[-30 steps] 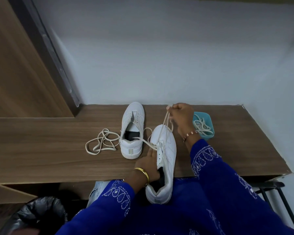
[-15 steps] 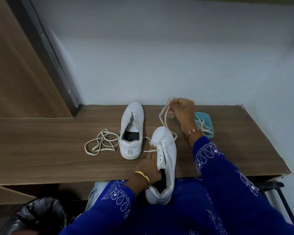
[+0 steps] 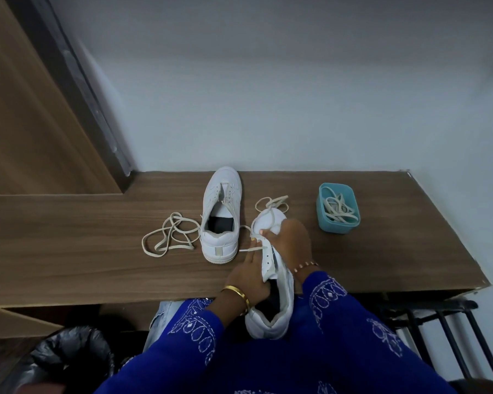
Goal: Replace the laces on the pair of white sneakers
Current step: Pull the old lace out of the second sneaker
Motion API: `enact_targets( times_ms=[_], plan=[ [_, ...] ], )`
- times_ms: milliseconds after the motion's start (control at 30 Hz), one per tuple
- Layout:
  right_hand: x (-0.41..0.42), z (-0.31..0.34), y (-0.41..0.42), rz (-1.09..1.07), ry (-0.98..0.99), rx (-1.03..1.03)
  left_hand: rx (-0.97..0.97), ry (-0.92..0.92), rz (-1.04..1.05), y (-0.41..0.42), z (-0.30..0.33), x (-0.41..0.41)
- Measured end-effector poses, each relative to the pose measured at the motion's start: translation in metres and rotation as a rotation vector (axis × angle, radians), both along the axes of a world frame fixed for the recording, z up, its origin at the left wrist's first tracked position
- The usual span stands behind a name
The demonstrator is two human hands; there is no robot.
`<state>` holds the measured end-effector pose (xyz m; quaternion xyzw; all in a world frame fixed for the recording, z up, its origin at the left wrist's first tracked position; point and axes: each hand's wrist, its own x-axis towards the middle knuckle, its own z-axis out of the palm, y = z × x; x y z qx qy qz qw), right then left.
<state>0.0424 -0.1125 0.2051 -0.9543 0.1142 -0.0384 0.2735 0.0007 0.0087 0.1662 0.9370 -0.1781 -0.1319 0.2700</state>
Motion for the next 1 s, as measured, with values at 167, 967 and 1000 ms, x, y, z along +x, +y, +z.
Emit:
enact_targets(
  times_ms=[167,967,1000],
  plan=[
    [0.009,-0.007,0.007,0.17,0.026,-0.188,0.011,0.027,0.01,0.001,-0.008,0.003],
    [0.052,0.162,-0.015,0.006,-0.393,1.212,0.116,0.039,-0.032,-0.001,-0.006,0.006],
    [0.052,0.159,-0.017,0.005,-0.371,1.19,0.114,0.041,-0.036,-0.001,-0.006,0.006]
  ],
)
